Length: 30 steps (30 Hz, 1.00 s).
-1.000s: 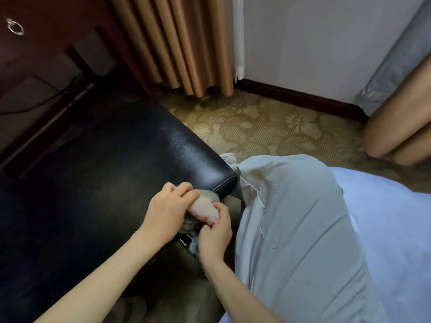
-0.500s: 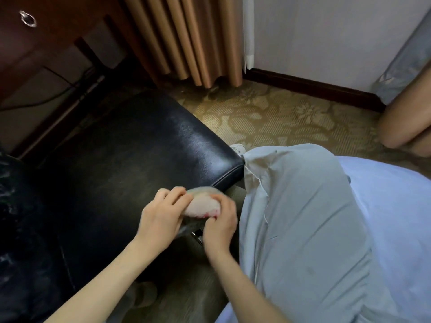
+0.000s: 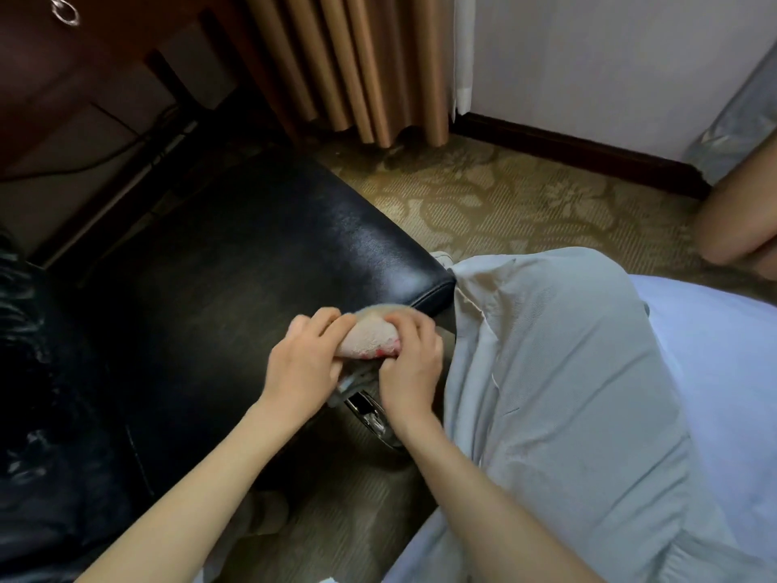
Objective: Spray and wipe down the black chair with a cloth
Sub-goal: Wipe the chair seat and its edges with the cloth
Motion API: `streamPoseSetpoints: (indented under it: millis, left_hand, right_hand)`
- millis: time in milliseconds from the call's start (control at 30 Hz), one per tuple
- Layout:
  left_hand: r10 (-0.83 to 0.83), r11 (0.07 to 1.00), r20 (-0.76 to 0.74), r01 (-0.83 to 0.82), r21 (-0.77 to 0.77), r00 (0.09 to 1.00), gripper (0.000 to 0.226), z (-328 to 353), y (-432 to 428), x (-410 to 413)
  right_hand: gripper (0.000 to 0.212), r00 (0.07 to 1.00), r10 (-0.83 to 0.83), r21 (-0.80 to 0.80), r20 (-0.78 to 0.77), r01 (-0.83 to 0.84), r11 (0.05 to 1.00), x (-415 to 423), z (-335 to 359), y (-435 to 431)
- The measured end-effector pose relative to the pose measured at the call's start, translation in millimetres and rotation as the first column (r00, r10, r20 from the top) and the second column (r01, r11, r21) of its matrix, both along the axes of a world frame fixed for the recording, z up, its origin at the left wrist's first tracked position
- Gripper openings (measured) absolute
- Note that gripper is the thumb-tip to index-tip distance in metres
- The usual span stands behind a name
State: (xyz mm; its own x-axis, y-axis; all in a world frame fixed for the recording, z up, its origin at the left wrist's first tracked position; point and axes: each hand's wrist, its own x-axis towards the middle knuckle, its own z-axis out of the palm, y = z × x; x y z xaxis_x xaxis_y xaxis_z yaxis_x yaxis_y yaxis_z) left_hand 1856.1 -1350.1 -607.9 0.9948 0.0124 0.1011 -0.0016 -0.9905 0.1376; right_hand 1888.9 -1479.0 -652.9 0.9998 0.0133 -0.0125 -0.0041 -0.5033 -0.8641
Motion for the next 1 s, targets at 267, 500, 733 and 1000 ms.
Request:
streamPoseSetpoints:
  millis: [267,500,733,1000]
  left_hand:
    - [0.22,0.975,-0.025,-0.219,0.045,0.975,0.068,-10.6,43.9,-151.6]
    - [0.283,0.958,0.009,-0.283,0.05,0.959,0.059,-13.2,40.3,-167.9]
    - [0.152,0.979,0.049,-0.157,0.127,0.987,0.053,-23.8,-24.5,-65.2]
    - [0.113,0.967,0.122,-0.137,0.216,0.986,0.04,-34.0,-27.4,-57.9]
  right_hand:
    - [0.043,0.908,0.418,-0.018,-0.026,-0.418,0.908,-110.5,-3.9,38.1]
    - [0.04,0.879,0.463,-0.13,0.112,-0.449,0.884,-115.3,-13.3,42.3]
    - [0.047,0.988,0.145,-0.033,0.058,-0.143,0.989,-34.9,-21.5,-5.4]
    - [0.038,0.998,0.02,0.113,0.066,-0.028,0.993,-33.1,-24.5,-2.9]
